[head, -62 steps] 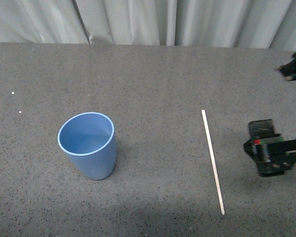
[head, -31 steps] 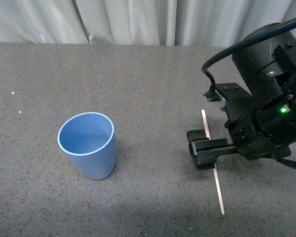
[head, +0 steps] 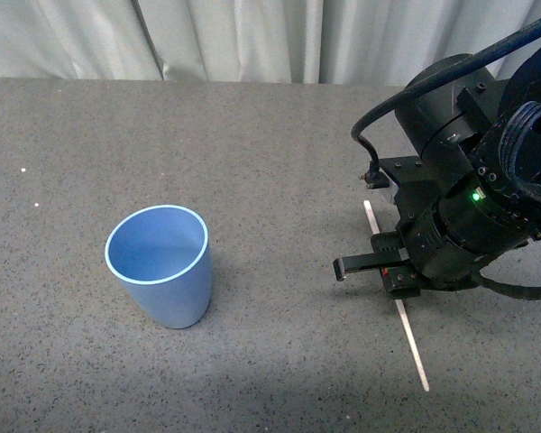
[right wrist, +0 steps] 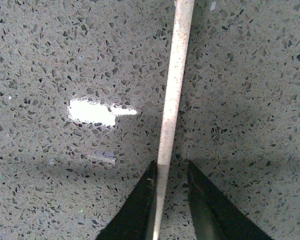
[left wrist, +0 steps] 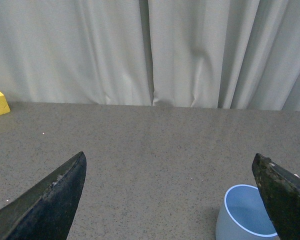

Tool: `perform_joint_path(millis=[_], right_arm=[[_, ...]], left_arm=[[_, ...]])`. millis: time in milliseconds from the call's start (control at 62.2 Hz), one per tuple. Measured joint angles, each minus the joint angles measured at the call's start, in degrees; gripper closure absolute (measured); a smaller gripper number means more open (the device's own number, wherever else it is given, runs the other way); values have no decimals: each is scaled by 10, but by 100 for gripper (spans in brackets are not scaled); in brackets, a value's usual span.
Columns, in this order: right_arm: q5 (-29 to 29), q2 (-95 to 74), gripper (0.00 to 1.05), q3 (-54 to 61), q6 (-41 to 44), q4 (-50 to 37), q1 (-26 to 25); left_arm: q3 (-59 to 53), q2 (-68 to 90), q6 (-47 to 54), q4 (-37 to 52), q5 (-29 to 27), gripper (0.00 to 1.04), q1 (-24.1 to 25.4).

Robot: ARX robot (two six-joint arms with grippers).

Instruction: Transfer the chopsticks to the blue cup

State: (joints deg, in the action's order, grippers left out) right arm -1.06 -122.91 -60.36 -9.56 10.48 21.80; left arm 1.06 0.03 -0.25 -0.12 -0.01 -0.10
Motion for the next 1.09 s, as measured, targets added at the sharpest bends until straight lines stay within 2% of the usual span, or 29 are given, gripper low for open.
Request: perform_joint_path(millis=[112, 305, 450, 546, 771, 852, 996, 1093], right_arm=[[2, 0, 104, 0, -4, 0, 0], [12, 18, 104, 30, -10, -44, -4], [10, 75, 104, 96, 20, -165, -1], [33, 127, 104, 129, 56, -277, 6], [161, 174, 104, 175, 97, -563, 35], [240, 174, 104, 179, 91, -665, 50], [331, 157, 104, 158, 89, -690, 73], [358, 130, 104, 126, 91, -674, 86]], left_arm=[[0, 0, 0, 0, 0, 7, 0], [0, 0, 0, 0, 0, 7, 0], [0, 0, 0, 0, 0, 7, 0], [0, 0, 0, 0, 0, 7, 0], [0, 0, 0, 0, 0, 7, 0], [0, 0, 0, 0, 0, 7, 0], [0, 0, 0, 0, 0, 7, 0], [0, 0, 0, 0, 0, 7, 0]])
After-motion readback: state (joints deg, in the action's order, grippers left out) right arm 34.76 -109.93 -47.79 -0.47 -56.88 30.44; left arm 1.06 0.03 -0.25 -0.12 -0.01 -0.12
